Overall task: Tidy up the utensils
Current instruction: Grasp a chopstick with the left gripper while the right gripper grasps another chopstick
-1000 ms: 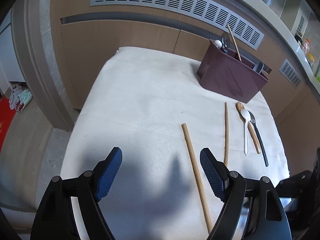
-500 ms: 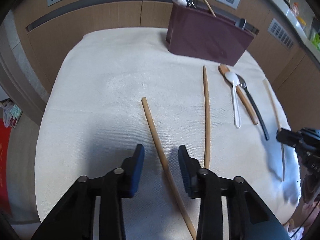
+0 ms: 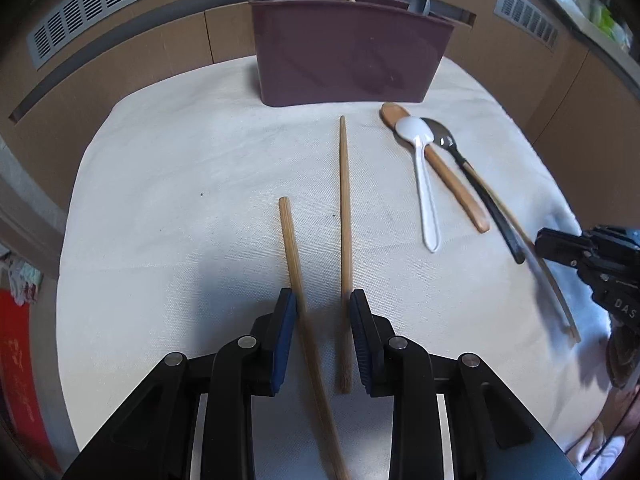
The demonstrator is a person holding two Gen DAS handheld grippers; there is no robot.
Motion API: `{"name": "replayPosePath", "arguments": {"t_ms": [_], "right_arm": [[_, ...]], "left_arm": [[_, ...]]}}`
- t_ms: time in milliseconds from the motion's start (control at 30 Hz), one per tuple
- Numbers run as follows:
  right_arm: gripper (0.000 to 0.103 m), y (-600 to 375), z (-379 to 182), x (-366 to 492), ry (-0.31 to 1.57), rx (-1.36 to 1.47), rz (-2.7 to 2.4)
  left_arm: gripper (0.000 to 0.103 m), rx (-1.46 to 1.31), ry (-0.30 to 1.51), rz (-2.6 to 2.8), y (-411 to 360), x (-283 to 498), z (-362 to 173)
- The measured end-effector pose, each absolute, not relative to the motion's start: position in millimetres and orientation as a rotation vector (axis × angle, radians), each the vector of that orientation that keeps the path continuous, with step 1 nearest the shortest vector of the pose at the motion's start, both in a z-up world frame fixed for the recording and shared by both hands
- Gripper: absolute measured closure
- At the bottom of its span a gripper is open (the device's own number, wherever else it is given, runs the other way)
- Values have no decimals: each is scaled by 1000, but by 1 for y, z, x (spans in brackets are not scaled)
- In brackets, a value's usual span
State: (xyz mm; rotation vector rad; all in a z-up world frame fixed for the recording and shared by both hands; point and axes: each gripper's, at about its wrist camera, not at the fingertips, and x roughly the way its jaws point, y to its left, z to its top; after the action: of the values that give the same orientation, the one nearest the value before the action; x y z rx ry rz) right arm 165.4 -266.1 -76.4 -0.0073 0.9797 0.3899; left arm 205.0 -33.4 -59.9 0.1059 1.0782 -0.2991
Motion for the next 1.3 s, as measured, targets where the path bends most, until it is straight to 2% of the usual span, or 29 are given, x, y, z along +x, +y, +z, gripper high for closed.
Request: {"name": "replayPosePath", "arguments": {"t_ms": [433,500,600,667,733,867,900,933,1000,1033,1067,1300], "right_arm": [[97,-255,-73,188,973,-67,334],[96,-252,-76,194,994,-72,331],[91,-248,-82,198,1017,-96,307],[83,-248,-81,199,1015,-105,289],[79,-248,-82,201,1024,-101,291],[79,-243,-81,202,1030,-119,299],[79,-241,-81,202,1035,-123,312],[79,-238,-81,201,1046,-122,341],[83,-233,-83,199,1053,-139,354],[89,-232,-84,197,1054,-141,360],[90,-234,-83,196,1058,-128,367],[91,-246,-59,176,1003,-56,350]], "left_arm": [[71,17,1170,-349,-22,219,-65],[73,-11,1177,-353,-19,220,-65],[74,8,1158,-333,-17,220,-64],[74,13,1155,-332,-19,223,-64],[74,33,1154,-330,-23,227,-65],[79,96,1142,-325,-31,232,-66],[82,103,1140,-327,-31,231,-65],[92,105,1138,-332,-31,230,-65],[97,100,1127,-338,-31,226,-63],[97,103,1111,-336,-31,221,-61],[97,103,1090,-334,-30,215,-58],[97,7,966,-352,-9,181,-29]]}}
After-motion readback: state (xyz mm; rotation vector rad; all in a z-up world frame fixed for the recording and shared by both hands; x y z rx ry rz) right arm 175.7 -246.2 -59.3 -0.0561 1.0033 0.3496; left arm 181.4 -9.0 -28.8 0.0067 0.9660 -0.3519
